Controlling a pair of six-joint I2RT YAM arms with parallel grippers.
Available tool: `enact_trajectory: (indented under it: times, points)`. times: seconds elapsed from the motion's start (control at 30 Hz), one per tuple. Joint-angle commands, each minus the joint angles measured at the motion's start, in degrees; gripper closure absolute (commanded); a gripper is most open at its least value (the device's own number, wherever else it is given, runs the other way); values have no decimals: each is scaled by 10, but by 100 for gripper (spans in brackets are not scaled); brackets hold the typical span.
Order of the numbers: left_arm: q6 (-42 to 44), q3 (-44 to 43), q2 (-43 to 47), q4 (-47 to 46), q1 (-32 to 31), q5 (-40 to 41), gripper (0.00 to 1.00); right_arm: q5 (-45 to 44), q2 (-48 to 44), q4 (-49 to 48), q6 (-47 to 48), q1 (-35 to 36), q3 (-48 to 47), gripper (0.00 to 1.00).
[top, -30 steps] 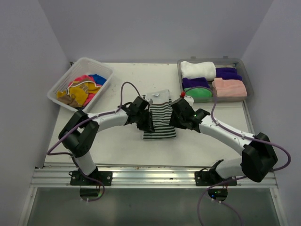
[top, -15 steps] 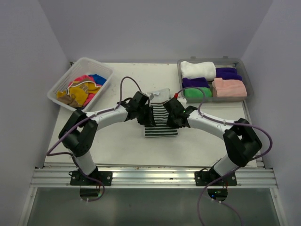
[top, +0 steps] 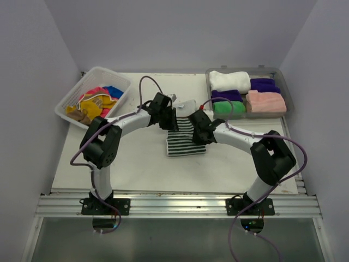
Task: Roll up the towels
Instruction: Roll the towel
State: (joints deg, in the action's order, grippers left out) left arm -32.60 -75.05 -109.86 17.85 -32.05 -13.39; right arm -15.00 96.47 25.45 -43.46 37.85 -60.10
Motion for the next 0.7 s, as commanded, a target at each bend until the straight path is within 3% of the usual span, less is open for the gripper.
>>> enact_trajectory:
  times: [0.0, 0.13, 0.27, 0.53, 0.67]
  points:
    - [28, -27, -30, -21, 3, 15, 75, 8, 1, -16, 28, -2, -5, 83]
    - [23, -9, -49, -35, 3, 9, 76, 20, 0, -18, 47, -8, -4, 83]
    - [3, 70, -26, -60, 2, -19, 78, 31, -12, -23, 70, -14, 2, 83]
    - [-59, 267, 138, -70, -54, -3, 79, 47, -35, -44, 168, -14, 15, 83]
    - [-86, 307, 206, -53, -78, 6, 78, 67, -34, -55, 198, -14, 10, 83]
